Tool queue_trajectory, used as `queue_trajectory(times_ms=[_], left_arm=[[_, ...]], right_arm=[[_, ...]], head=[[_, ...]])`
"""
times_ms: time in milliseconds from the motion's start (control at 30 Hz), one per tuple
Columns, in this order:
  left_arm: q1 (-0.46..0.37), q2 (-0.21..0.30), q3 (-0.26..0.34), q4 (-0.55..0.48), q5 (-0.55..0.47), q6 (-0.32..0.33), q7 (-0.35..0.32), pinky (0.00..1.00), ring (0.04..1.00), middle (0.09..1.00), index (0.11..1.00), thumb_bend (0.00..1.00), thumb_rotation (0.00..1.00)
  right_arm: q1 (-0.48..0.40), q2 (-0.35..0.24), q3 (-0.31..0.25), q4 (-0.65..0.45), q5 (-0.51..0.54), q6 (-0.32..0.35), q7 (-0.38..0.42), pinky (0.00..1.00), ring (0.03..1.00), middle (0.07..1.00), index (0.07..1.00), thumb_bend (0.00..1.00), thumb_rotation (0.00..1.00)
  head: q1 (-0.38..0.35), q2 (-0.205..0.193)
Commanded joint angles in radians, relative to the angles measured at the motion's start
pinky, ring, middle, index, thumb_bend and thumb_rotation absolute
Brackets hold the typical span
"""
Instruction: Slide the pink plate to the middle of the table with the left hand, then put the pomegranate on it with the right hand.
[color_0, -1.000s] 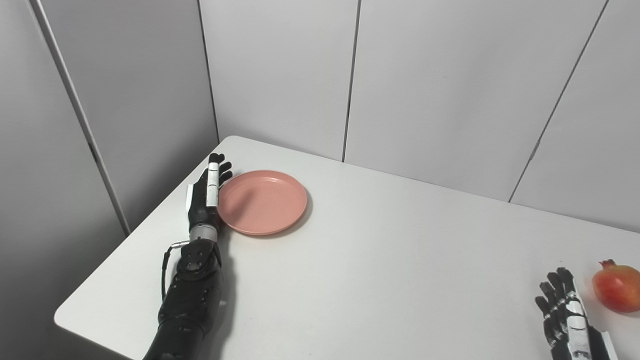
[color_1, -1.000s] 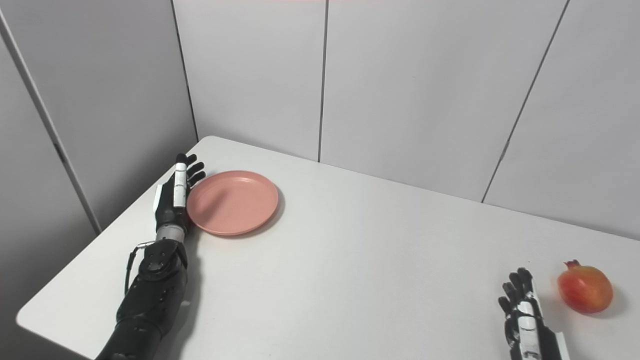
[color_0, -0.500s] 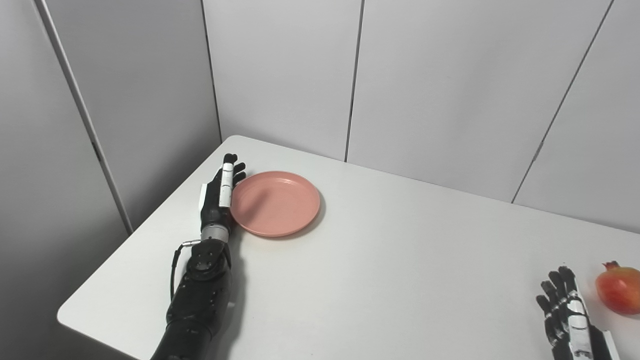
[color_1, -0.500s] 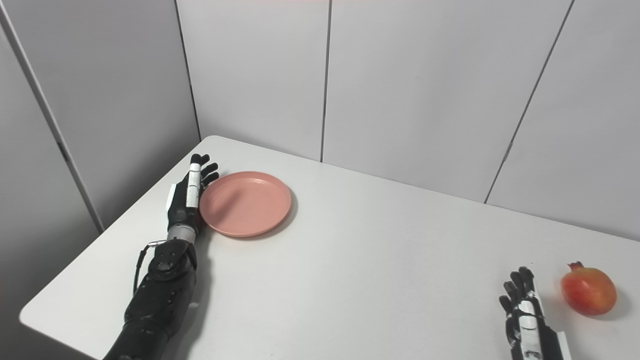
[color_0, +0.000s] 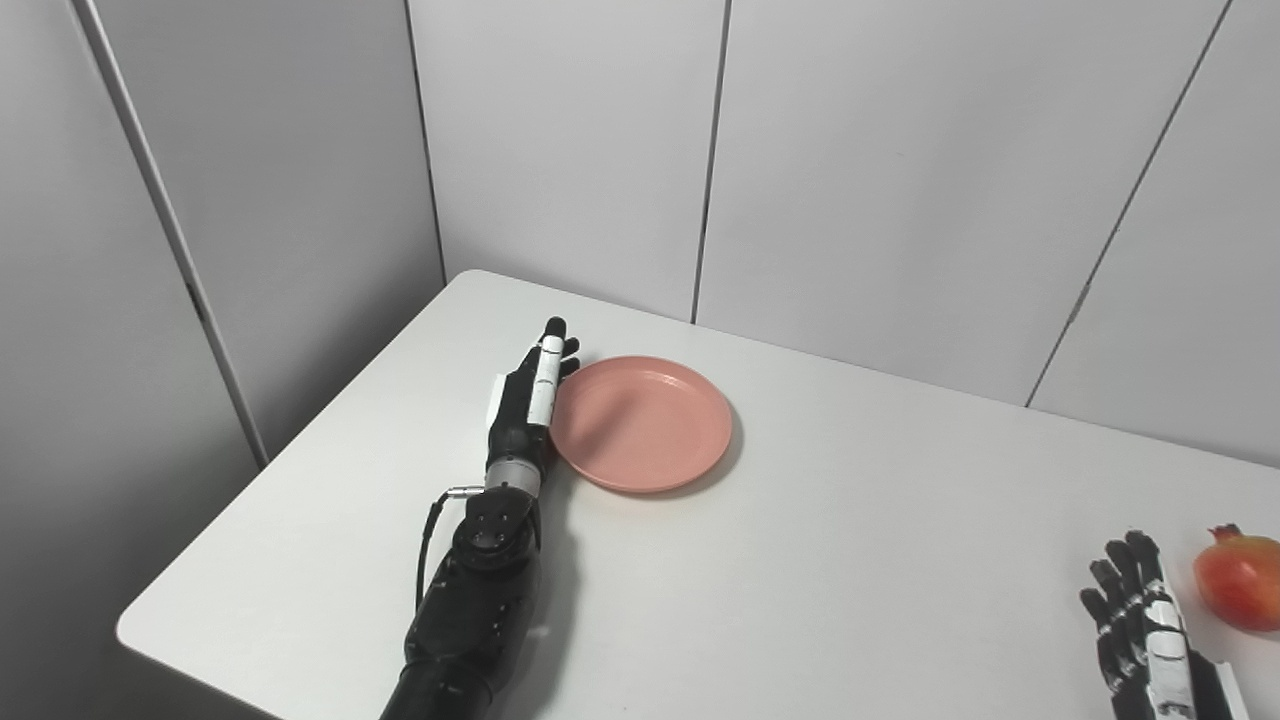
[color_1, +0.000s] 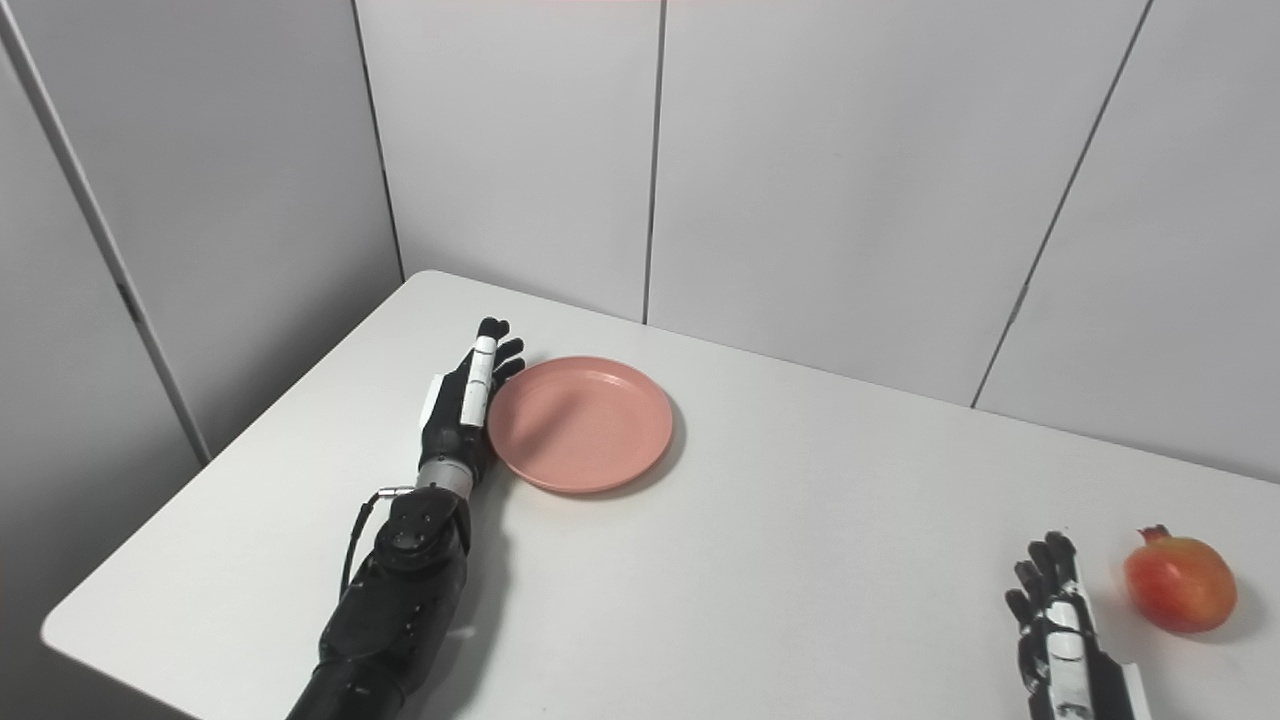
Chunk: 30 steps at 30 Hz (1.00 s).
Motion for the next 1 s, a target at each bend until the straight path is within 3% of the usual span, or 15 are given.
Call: queue_trajectory(times_ms=[0,233,567,800,967], left_arm=[[-0.032,-0.02,-0.021,-0.038,-0.001,0.021,-0.025,0.87,0.886,0.884,0.882,0.74,1.0],[-0.024,-0.059,-0.053,-0.062,-0.018,0.051,-0.062,0.88,0.892,0.887,0.886,0.72,1.0],[-0.001,-0.092,-0.133,-0.063,0.037,-0.003,-0.087,0.93,0.917,0.912,0.915,0.7,1.0],[0.021,-0.125,-0.193,-0.057,0.126,-0.04,-0.058,0.91,0.923,0.924,0.924,0.71,1.0],[0.032,-0.15,-0.204,-0.071,0.151,-0.053,-0.061,0.92,0.927,0.934,0.933,0.71,1.0]], right_arm=[[-0.027,0.0,-0.008,-0.04,0.008,0.016,-0.007,1.0,1.0,1.0,1.0,0.44,0.94],[-0.026,-0.007,-0.005,-0.043,0.0,0.018,-0.006,1.0,1.0,1.0,1.0,0.45,0.94],[-0.028,-0.001,-0.005,-0.046,-0.005,0.02,-0.017,1.0,1.0,1.0,1.0,0.47,0.92],[-0.03,-0.002,-0.003,-0.041,-0.005,0.006,-0.015,1.0,1.0,1.0,1.0,0.47,0.93],[-0.032,-0.002,-0.003,-0.037,0.0,0.004,-0.012,1.0,1.0,1.0,1.0,0.48,0.93]], head=[[-0.003,0.002],[-0.007,0.005],[-0.016,0.012],[-0.023,0.019],[-0.036,0.026]])
